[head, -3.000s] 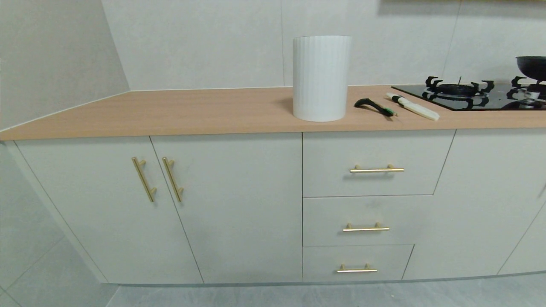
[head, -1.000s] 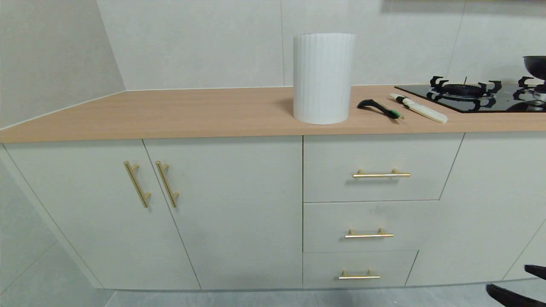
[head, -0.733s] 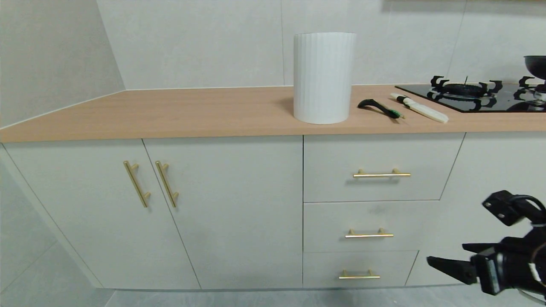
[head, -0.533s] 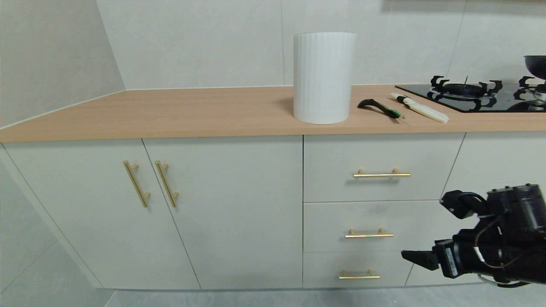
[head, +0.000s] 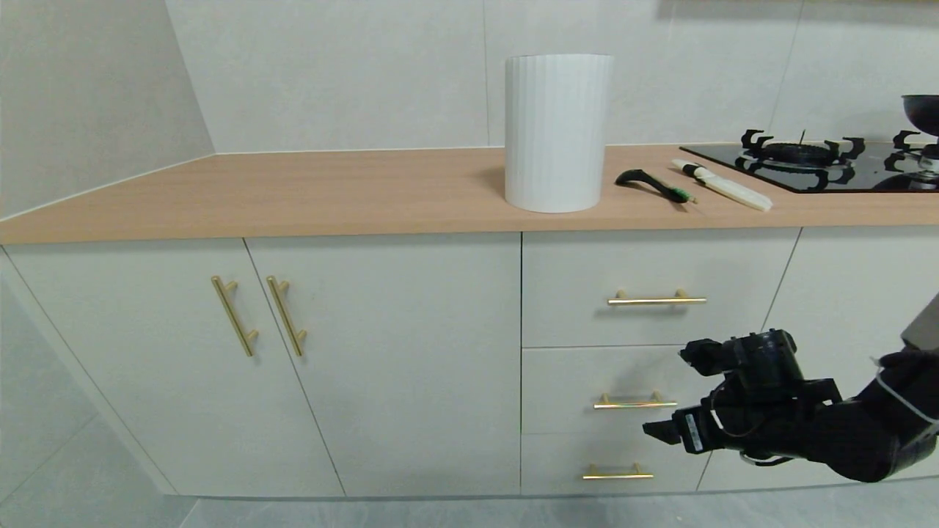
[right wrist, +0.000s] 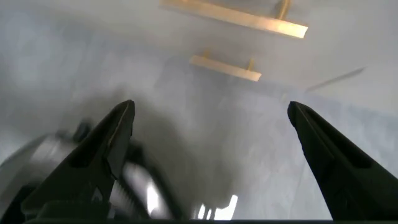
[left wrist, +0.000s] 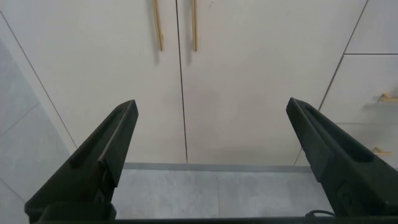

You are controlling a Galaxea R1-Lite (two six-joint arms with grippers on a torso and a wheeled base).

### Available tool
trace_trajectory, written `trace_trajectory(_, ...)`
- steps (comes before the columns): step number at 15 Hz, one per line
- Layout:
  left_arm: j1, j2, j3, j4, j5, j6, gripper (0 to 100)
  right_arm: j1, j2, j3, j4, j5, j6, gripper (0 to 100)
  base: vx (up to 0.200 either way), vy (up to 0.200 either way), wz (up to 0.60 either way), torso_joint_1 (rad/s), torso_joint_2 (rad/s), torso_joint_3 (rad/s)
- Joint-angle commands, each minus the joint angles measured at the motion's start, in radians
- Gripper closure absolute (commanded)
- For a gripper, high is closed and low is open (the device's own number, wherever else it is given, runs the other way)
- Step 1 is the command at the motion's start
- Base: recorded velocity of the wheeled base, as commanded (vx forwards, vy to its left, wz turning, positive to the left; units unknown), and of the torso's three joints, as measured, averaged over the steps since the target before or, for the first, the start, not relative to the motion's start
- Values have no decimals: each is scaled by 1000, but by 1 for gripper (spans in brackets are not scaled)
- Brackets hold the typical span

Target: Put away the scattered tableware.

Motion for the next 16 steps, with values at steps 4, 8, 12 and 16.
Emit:
trace_trajectory(4,-1,0,0,-1,0,0,0,8,229,-63,-243,-134,89,0,0,0,0,0,0,0)
trace_trajectory(8,-1,0,0,-1,0,0,0,7,325,-109,-326,-213,121,0,0,0,0,0,0,0)
trace_trajectory(12,1,0,0,-1,0,0,0,2,365,-142,-355,-223,131,0,0,0,0,0,0,0)
trace_trajectory(16,1,0,0,-1,0,0,0,-3,393,-182,-355,-237,152,0,0,0,0,0,0,0)
